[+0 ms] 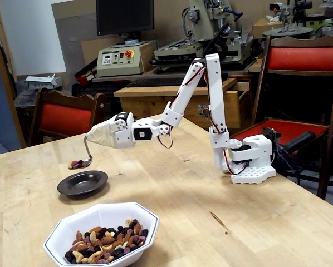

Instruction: Use spoon to take food

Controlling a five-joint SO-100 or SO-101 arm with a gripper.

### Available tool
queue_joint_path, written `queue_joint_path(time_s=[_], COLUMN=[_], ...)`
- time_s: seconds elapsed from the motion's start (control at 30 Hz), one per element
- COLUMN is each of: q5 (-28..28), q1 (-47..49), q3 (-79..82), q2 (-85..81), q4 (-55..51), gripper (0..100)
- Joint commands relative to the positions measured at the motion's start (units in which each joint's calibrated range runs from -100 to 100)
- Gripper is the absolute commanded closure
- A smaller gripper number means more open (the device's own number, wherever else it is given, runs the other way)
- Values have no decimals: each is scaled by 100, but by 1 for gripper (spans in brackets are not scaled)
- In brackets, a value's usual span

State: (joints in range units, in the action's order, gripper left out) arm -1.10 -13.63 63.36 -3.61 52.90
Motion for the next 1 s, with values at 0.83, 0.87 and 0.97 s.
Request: queue_joint_path(time_s=[0.83,0.87,0.97], q5=[317,430,664], q1=[-52,-45,-45], q3=[97,97,97], q2=[-1004,-1004,-1004], q4=[165,165,165], gripper=[96,96,96])
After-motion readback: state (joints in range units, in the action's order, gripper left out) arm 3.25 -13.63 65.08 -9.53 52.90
